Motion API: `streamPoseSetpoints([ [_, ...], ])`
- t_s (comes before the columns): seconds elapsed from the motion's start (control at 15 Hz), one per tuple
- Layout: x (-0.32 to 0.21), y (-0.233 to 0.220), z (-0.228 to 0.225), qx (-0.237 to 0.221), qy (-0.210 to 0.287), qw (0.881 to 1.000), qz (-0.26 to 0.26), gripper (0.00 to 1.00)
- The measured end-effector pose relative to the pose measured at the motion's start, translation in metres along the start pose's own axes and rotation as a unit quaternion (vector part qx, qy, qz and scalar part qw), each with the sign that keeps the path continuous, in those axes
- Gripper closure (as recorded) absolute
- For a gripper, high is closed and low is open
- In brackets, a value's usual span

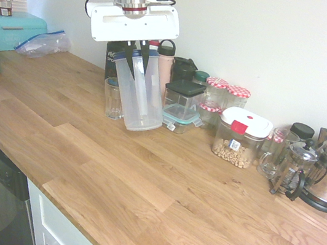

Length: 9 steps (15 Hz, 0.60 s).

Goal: Pour me some water

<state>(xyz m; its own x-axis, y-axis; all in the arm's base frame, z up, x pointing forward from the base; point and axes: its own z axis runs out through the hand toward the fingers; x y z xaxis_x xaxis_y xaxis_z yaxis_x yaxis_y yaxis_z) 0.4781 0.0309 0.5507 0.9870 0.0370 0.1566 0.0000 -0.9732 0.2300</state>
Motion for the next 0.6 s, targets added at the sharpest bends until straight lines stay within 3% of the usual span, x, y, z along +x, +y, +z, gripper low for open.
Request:
streamPoseSetpoints([
  [0.2, 0.01, -0.038, 0.006, -0.051, -0.016, 0.997, -0.063, 1.0],
  [0.6, 0.036, -0.073, 0.006, -0.12, -0.059, 0.985, -0.112, 1.0],
])
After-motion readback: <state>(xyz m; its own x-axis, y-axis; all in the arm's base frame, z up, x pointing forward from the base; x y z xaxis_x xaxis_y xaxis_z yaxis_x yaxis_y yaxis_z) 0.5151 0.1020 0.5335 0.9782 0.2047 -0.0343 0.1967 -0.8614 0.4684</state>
